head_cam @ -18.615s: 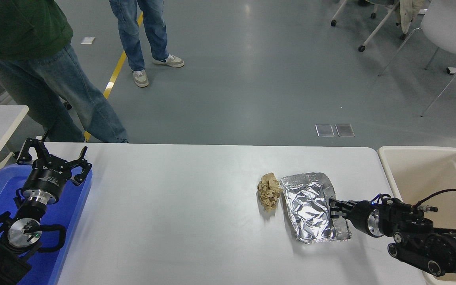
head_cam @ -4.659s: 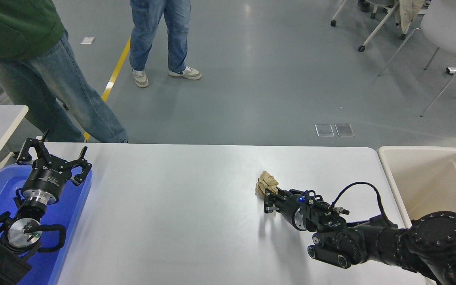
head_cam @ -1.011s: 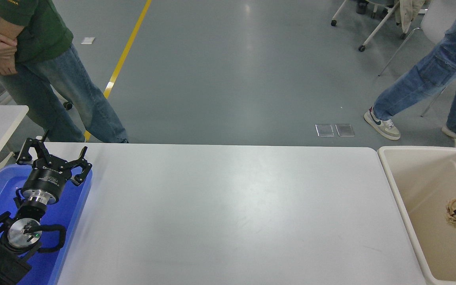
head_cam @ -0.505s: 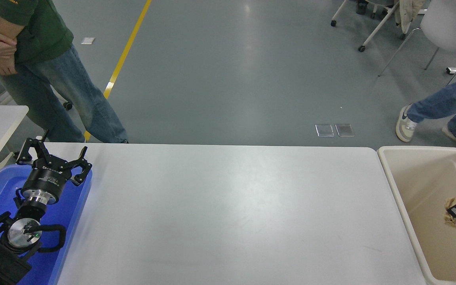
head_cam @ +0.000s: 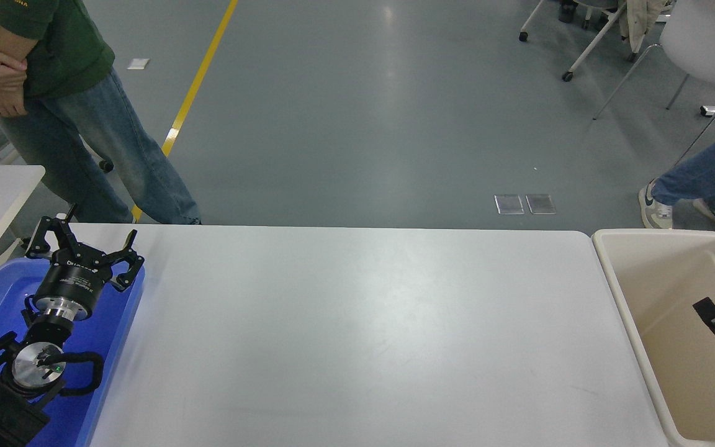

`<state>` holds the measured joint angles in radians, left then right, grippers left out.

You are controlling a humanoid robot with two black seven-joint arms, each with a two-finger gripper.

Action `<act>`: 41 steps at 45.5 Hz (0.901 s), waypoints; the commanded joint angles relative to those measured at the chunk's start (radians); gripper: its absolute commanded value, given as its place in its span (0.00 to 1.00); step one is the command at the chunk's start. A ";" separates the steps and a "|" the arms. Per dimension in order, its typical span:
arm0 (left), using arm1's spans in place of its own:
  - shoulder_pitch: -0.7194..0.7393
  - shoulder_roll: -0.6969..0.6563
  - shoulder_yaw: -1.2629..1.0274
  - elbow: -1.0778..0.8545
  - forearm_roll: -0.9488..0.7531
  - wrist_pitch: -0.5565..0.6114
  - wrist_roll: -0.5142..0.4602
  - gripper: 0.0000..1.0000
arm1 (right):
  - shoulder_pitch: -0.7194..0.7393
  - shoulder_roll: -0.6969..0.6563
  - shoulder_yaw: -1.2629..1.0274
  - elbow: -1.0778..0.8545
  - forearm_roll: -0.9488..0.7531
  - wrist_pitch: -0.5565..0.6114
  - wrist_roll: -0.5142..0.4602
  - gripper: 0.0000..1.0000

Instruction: Clean the table surface

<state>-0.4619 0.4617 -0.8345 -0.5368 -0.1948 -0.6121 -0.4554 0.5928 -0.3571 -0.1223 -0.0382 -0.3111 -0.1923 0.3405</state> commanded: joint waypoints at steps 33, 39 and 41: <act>0.000 0.000 0.000 0.000 0.000 0.000 0.000 1.00 | 0.038 -0.183 0.743 0.314 0.287 0.470 0.009 1.00; 0.000 0.000 0.000 0.000 0.000 0.000 0.000 1.00 | 0.001 -0.210 0.868 0.455 0.285 0.496 0.009 1.00; 0.000 0.000 0.000 0.000 0.000 0.000 0.000 1.00 | -0.002 -0.210 0.883 0.500 0.286 0.499 0.009 1.00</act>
<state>-0.4617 0.4618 -0.8345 -0.5367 -0.1949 -0.6121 -0.4560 0.6322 -0.5003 0.4959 0.2201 -0.0430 0.1777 0.3475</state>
